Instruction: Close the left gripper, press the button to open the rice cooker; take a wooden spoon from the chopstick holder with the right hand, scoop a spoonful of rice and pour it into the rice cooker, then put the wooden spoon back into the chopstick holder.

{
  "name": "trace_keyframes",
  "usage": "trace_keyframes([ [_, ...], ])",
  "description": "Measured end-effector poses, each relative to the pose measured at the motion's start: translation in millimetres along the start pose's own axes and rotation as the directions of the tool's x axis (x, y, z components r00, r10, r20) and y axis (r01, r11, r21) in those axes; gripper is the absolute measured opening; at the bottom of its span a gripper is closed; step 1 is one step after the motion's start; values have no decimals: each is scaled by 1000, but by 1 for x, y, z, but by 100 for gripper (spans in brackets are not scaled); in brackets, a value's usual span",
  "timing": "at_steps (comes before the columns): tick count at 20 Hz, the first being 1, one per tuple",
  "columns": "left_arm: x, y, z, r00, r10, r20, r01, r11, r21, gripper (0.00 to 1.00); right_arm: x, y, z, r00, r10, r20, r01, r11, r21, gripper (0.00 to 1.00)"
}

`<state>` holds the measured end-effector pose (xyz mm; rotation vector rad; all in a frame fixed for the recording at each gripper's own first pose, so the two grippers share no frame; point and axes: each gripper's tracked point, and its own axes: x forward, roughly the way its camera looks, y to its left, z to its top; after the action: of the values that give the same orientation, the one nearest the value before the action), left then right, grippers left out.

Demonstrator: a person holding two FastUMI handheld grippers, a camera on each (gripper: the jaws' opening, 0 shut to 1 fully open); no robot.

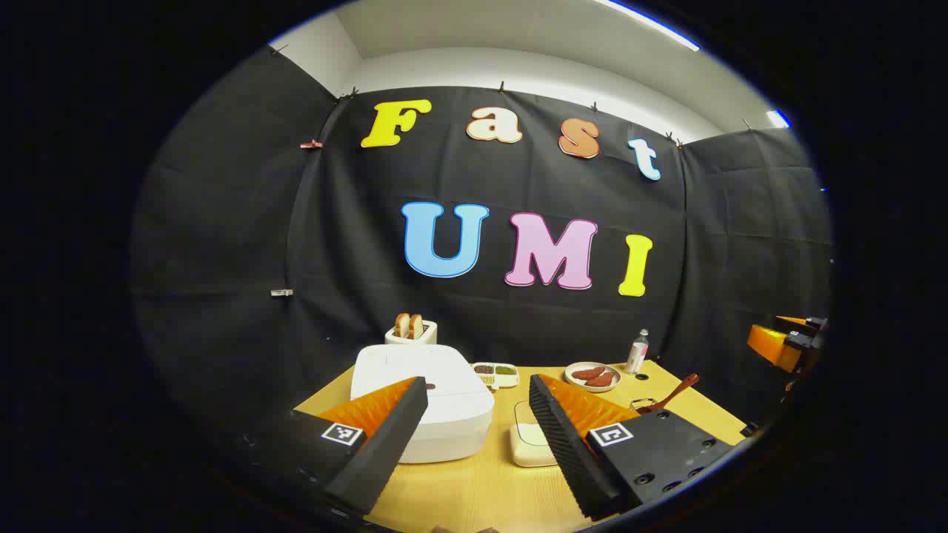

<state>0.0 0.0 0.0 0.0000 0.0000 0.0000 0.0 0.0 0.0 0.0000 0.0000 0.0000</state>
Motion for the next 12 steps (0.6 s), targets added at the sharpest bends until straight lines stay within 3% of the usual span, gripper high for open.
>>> trace_keyframes([
  [9,-6,-13,-11,998,-47,-31,47,999,-5,95,-12,-1,1,1000,-13,-6,13,1000,26,98],
  [12,-7,-7,-15,999,-27,-42,27,1000,9,95,-17,0,-4,1000,-5,-21,6,1000,30,98],
])
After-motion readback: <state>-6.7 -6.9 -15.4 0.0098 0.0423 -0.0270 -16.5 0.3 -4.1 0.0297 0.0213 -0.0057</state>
